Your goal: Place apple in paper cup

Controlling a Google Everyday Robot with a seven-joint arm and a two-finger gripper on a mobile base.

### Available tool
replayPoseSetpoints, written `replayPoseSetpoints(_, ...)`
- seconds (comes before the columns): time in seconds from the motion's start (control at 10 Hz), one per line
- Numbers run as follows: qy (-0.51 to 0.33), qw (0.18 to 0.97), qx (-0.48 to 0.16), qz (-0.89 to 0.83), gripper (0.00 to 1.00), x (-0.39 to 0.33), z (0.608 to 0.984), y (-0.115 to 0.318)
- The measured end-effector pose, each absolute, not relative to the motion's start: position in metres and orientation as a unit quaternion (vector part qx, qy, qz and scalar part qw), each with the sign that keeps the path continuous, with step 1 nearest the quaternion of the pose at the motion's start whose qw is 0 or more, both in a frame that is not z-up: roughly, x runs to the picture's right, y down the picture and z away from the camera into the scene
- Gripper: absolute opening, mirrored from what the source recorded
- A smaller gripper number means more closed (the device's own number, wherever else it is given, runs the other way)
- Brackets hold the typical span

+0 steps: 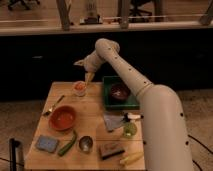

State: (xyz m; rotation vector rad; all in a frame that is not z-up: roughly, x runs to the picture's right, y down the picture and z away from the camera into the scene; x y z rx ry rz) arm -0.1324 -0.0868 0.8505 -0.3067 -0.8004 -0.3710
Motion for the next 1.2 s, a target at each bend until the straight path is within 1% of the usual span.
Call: replayPoseSetpoints(1.2,-0.386,0.892,-0.155,-0.177,0.80,-0.1246,0.8501,-0.0857)
